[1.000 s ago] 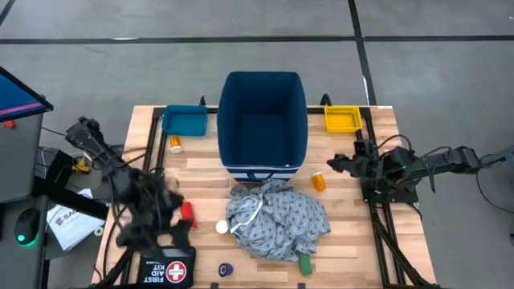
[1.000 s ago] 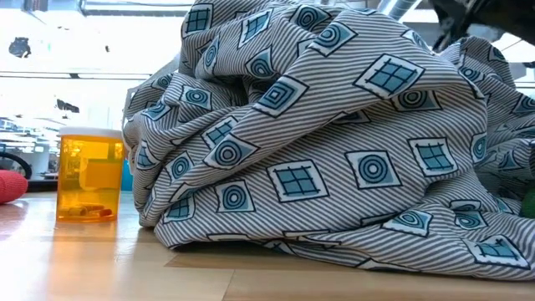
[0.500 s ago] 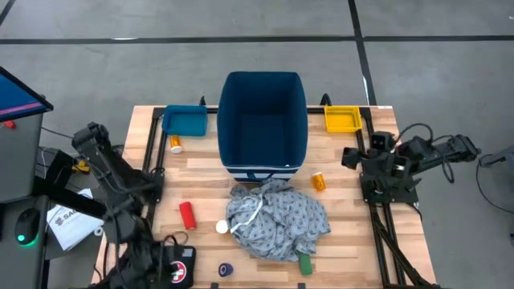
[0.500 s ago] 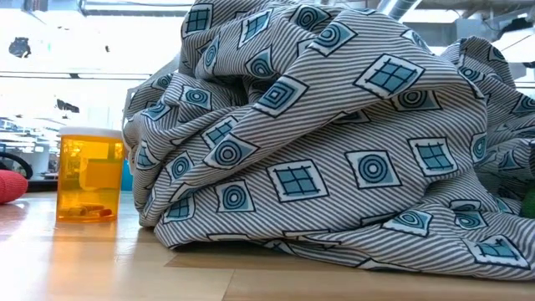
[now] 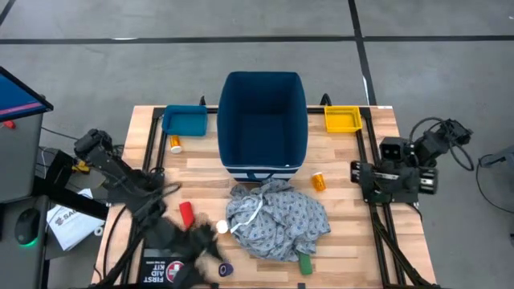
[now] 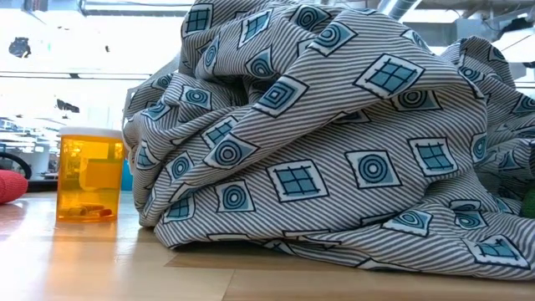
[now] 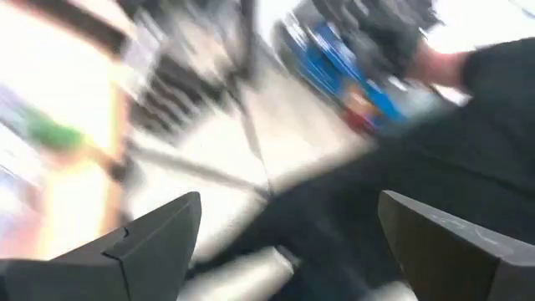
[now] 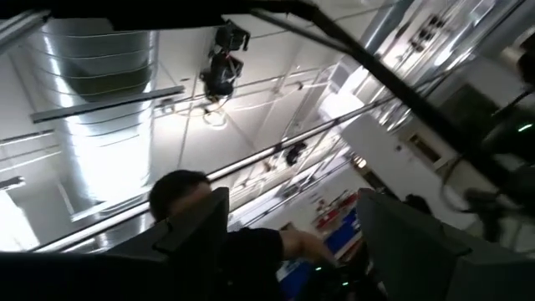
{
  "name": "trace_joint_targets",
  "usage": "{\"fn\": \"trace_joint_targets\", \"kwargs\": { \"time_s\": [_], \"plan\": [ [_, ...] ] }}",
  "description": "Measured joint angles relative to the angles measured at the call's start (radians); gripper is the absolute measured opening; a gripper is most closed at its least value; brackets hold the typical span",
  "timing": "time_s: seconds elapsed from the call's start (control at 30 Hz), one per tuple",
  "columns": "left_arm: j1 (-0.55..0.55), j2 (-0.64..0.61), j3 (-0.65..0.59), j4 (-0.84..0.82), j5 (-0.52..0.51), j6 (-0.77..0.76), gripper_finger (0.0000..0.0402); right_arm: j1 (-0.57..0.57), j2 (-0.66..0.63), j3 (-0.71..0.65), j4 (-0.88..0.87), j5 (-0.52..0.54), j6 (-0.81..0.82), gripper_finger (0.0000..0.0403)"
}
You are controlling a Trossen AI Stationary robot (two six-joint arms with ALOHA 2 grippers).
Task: Pick & place medical supplies in basket/bin
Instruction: Put the gray patterned patient gown into the blue bin
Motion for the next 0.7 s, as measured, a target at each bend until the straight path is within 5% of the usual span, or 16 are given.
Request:
{"fn": "trace_joint_targets", "kwargs": {
  "time_s": [0.27,0.37,0.5,0.7],
  "plan": [
    [0.194,0.162,0.045,-0.026,0.274,0.115,0.0358,0.111,0.002,0.070,-0.082,-0.019,-0.018,0.0260],
    [0.217,0.225,0.080,-0.129,0.299,0.189,0.0358,0.143,0.002,0.076,-0.086,-0.018,-0.024,0.0260],
    [0.234,0.258,0.114,-0.324,0.175,0.256,0.0358,0.167,0.002,0.076,-0.102,-0.018,-0.023,0.0260],
    [0.231,0.269,0.120,-0.330,-0.030,0.286,0.0363,0.170,0.000,0.076,-0.106,-0.018,-0.023,0.0260]
  ]
}}
